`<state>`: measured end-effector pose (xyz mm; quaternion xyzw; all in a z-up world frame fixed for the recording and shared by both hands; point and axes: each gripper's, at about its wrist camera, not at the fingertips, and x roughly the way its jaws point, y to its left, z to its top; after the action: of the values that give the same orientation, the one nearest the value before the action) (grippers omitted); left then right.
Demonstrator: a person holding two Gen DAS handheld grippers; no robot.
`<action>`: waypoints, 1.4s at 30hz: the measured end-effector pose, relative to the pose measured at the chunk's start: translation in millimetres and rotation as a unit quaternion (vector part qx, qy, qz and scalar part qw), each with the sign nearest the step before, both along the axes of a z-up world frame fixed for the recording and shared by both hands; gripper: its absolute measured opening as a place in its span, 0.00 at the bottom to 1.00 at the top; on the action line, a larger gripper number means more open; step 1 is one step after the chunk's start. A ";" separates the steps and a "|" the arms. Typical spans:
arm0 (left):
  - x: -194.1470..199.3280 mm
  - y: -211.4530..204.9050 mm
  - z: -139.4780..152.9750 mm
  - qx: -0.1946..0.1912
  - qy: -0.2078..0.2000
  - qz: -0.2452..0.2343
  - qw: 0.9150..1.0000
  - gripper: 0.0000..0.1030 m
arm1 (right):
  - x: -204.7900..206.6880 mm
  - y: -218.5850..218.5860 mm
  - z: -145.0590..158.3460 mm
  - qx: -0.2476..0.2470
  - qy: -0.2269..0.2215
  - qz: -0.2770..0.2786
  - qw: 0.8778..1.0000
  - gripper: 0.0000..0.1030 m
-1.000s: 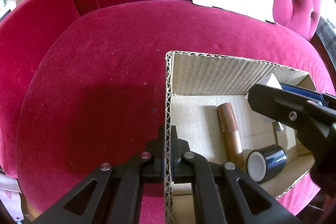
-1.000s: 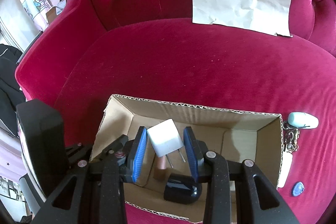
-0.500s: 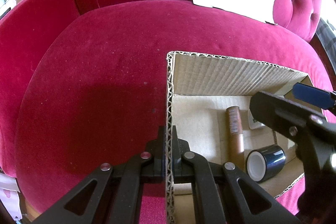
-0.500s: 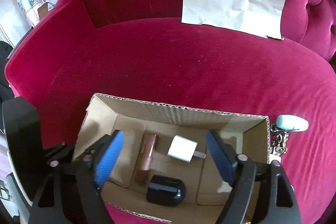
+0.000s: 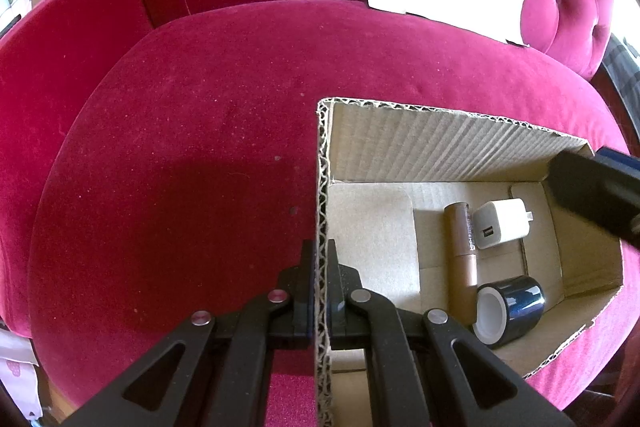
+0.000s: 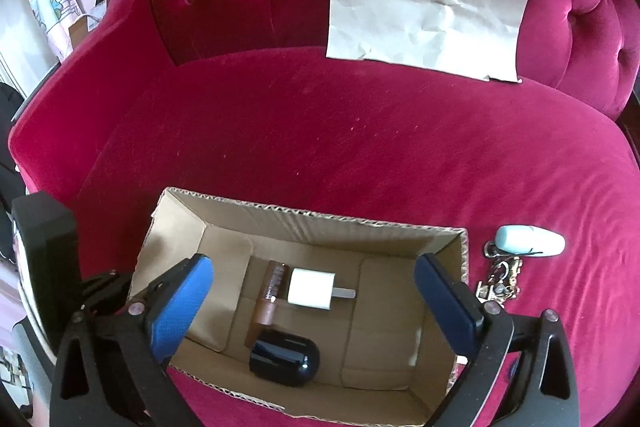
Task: Organize rigid objects
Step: 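Lower the white plug into the box and open the right gripper, then move the right gripper to the large white charger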
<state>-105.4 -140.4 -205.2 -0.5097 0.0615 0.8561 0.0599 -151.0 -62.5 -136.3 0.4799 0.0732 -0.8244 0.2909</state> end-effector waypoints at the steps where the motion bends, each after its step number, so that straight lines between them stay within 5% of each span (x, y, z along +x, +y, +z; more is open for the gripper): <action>1: 0.0 -0.5 0.0 0.000 0.000 0.000 1.000 0.03 | 1.5 3.9 4.4 -0.005 0.004 -0.001 1.000 1.00; 19: 1.5 -1.5 0.2 -0.002 0.001 -0.002 1.000 0.03 | -18.7 79.3 25.1 -0.014 0.030 -0.065 0.997 1.00; 42: 5.2 -9.1 1.2 -0.005 0.002 0.001 1.000 0.03 | -34.2 131.0 0.3 0.039 0.010 -0.099 0.994 1.00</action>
<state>-100.2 -149.5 -204.1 -0.5087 0.0655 0.8566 0.0561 -185.2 68.6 -136.0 0.4874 0.0604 -0.8505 0.1884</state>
